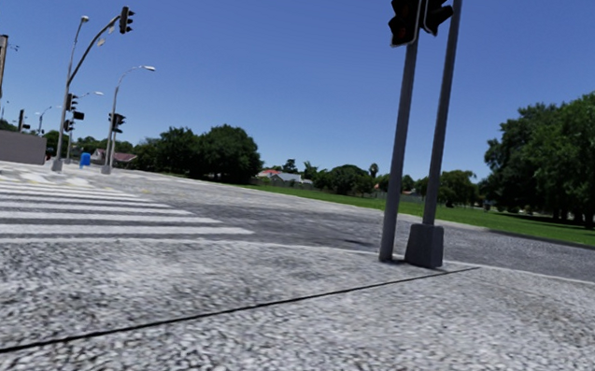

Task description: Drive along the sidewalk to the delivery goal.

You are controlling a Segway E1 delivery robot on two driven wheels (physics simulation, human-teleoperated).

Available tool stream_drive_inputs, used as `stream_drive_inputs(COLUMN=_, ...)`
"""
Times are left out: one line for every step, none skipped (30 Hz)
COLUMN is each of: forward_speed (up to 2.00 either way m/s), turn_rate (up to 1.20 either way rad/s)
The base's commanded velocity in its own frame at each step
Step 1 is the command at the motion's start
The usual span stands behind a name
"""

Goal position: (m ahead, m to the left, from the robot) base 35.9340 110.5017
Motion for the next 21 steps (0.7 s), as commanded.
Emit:
stream_drive_inputs(forward_speed=2.0, turn_rate=0.72)
stream_drive_inputs(forward_speed=2.0, turn_rate=0.72)
stream_drive_inputs(forward_speed=2.0, turn_rate=0.72)
stream_drive_inputs(forward_speed=2.0, turn_rate=0.72)
stream_drive_inputs(forward_speed=2.0, turn_rate=0.72)
stream_drive_inputs(forward_speed=2.0, turn_rate=0.72)
stream_drive_inputs(forward_speed=2.0, turn_rate=0.72)
stream_drive_inputs(forward_speed=2.0, turn_rate=0.72)
stream_drive_inputs(forward_speed=2.0, turn_rate=0.72)
stream_drive_inputs(forward_speed=2.0, turn_rate=0.72)
stream_drive_inputs(forward_speed=2.0, turn_rate=0.72)
stream_drive_inputs(forward_speed=2.0, turn_rate=0.72)
stream_drive_inputs(forward_speed=2.0, turn_rate=0.72)
stream_drive_inputs(forward_speed=2.0, turn_rate=0.72)
stream_drive_inputs(forward_speed=2.0, turn_rate=0.72)
stream_drive_inputs(forward_speed=2.0, turn_rate=0.72)
stream_drive_inputs(forward_speed=2.0, turn_rate=0.72)
stream_drive_inputs(forward_speed=2.0, turn_rate=0.72)
stream_drive_inputs(forward_speed=2.0, turn_rate=0.72)
stream_drive_inputs(forward_speed=2.0, turn_rate=0.72)
stream_drive_inputs(forward_speed=2.0, turn_rate=0.72)
